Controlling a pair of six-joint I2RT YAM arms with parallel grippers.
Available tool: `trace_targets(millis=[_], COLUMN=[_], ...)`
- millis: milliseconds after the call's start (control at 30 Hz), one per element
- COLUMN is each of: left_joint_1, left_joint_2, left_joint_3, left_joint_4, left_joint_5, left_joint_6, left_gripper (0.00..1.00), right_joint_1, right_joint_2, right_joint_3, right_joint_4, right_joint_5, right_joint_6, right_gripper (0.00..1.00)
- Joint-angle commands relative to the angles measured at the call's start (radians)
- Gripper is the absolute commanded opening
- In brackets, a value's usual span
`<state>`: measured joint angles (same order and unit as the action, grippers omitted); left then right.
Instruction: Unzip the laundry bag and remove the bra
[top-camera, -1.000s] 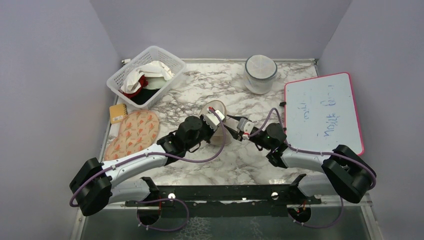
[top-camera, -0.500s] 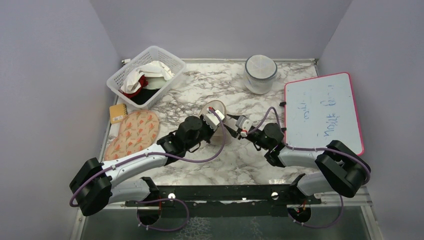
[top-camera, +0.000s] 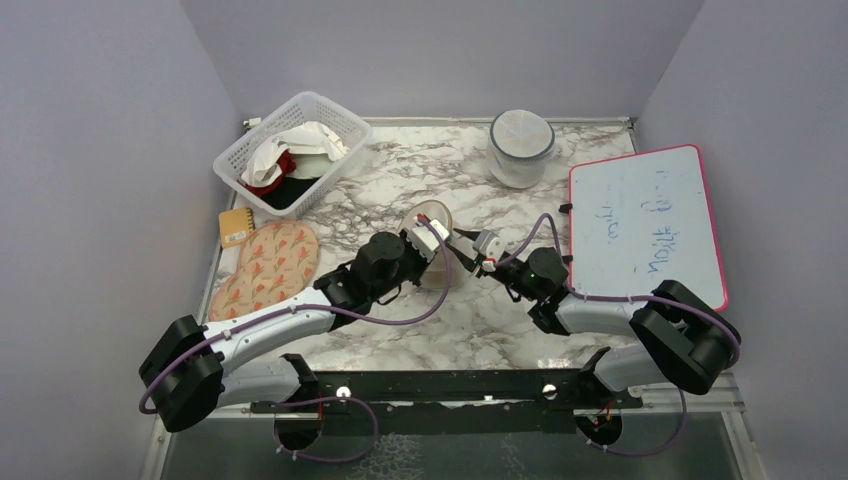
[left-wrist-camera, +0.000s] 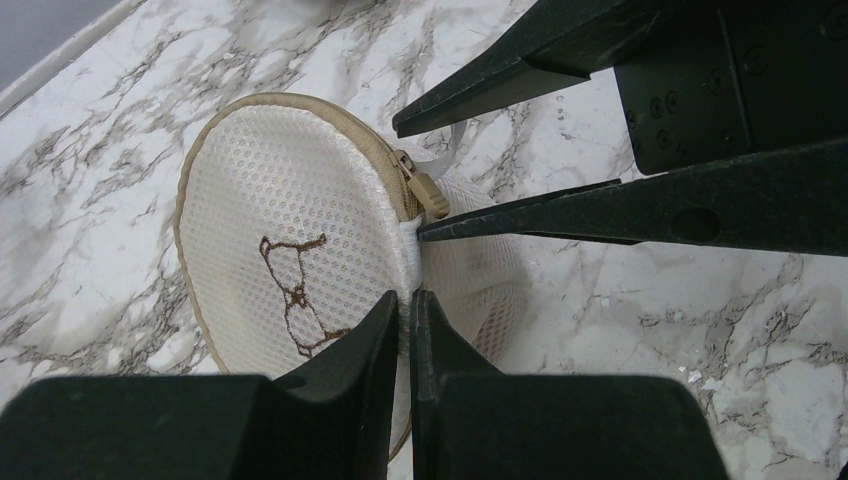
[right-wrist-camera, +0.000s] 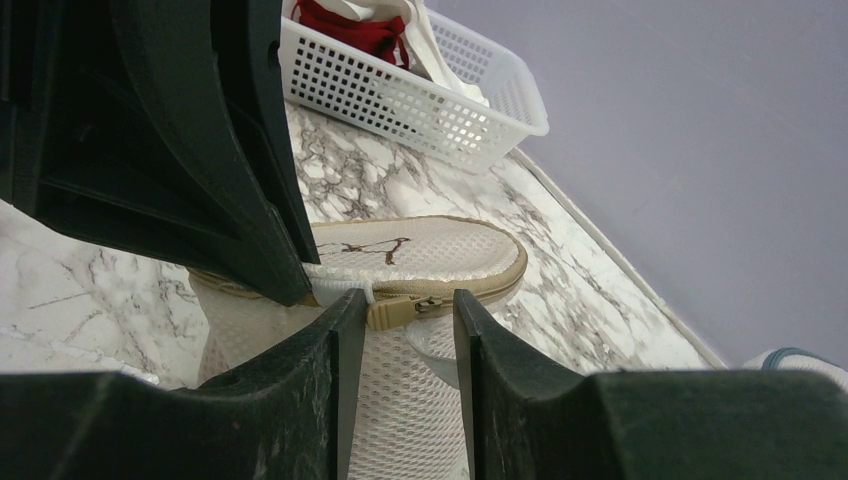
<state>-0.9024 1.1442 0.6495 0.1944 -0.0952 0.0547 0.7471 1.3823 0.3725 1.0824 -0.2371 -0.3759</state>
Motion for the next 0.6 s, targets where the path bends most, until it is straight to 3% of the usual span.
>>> trace_targets(millis=[0, 567], left_joint_1=[0.001, 0.001], left_joint_2=[-0.005, -0.004], left_joint_3=[-0.01, -0.011], left_joint_4=[0.01, 0.011], left_joint_5=[0.034, 0.043], left_joint_6=[-0.013, -0.013], left_gripper=[0.0, 0.0], right_joint_1=[0.005, 0.004], right_joint_2=[-0.018, -0.021], right_joint_3=[-0.013, -0.022], right_joint_4=[0.054, 0.067], right_joint_5=[0.065, 0.077], right_joint_6=[0.001, -0.005], right_gripper=[0.35, 0.31])
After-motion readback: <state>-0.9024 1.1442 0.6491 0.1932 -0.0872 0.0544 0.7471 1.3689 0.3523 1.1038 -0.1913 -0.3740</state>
